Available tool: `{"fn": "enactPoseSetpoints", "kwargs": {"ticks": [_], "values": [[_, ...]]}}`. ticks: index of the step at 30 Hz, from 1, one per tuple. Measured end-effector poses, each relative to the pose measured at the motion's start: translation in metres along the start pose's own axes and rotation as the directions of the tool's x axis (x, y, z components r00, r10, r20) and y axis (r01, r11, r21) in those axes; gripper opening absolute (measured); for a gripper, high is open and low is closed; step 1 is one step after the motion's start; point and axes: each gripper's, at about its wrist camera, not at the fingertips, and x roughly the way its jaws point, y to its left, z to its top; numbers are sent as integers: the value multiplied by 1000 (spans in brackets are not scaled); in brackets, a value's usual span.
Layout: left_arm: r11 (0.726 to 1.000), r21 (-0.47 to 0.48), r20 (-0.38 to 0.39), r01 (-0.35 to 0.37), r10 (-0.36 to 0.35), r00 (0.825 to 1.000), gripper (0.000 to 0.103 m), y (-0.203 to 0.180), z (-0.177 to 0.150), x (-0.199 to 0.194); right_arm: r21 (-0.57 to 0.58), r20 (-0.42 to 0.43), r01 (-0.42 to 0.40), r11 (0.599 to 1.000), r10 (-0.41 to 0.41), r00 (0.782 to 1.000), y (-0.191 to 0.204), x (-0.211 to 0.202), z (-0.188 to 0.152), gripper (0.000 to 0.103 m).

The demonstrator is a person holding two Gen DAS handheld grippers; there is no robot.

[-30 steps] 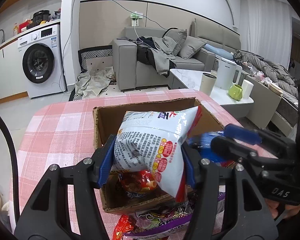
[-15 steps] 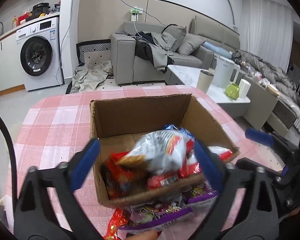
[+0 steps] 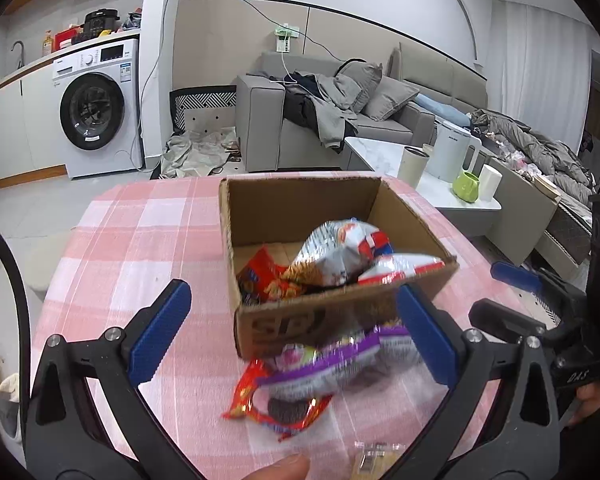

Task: Organize snacks
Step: 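Move both tools back from the box toward the remaining snacks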

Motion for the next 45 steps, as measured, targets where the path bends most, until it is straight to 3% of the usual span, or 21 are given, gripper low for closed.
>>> {"fn": "enactPoseSetpoints", "kwargs": {"ticks": [9, 23, 34, 45], "values": [[1000, 10, -16, -13, 13, 1000, 102, 2, -33, -28, -54, -44, -1, 999, -1, 999, 16, -12, -25, 103], [1000, 17, -95, -26, 28, 995, 102, 0, -71, -29, -97, -155, -4, 995, -11, 988, 19, -5, -55, 103], [999, 45, -131, 1, 5, 991, 102, -11, -96, -29, -128, -204, -29, 991, 3, 979, 24, 0, -64, 103], [993, 103, -213, 56, -33, 977, 102, -38, -114, -16, -137, -238, -16, 990, -17, 971, 15, 3, -69, 103]]}}
